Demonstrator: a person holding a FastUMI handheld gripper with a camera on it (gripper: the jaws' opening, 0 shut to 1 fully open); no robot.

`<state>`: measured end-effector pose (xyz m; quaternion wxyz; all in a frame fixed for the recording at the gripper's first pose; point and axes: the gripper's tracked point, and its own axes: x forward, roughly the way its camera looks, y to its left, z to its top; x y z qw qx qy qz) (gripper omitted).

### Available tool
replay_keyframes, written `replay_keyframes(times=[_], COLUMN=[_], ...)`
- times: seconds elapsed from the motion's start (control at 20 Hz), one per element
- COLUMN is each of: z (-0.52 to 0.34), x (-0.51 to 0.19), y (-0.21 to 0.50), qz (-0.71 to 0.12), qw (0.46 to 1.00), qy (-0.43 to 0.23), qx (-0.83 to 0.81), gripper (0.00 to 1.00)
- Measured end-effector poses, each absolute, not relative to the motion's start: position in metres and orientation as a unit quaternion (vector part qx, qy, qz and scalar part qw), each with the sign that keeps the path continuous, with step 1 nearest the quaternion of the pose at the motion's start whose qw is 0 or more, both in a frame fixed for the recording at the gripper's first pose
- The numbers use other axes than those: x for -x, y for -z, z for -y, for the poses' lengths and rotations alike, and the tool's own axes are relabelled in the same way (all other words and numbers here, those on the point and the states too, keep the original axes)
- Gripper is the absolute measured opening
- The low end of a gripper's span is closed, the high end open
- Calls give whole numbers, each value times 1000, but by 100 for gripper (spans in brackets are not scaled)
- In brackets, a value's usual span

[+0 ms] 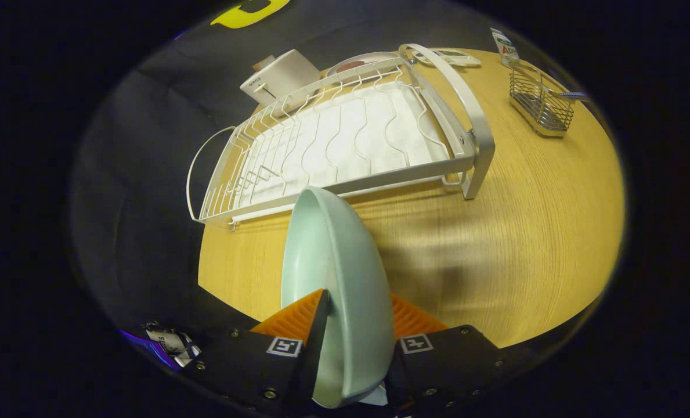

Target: Take the plate from the dish rack, then take the spoon from the basket and place it into the plate.

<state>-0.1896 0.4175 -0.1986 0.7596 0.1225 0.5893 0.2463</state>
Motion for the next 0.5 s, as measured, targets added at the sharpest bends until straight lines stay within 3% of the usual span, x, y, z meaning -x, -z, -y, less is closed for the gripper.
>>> replay_keyframes(times=[0.35,0.5], z=[-391,-385], x=[180,171], y=[204,201], qz=[-575,-564], qw=[783,792], qy=[-223,-213], qx=[-83,-94], gripper=[67,68])
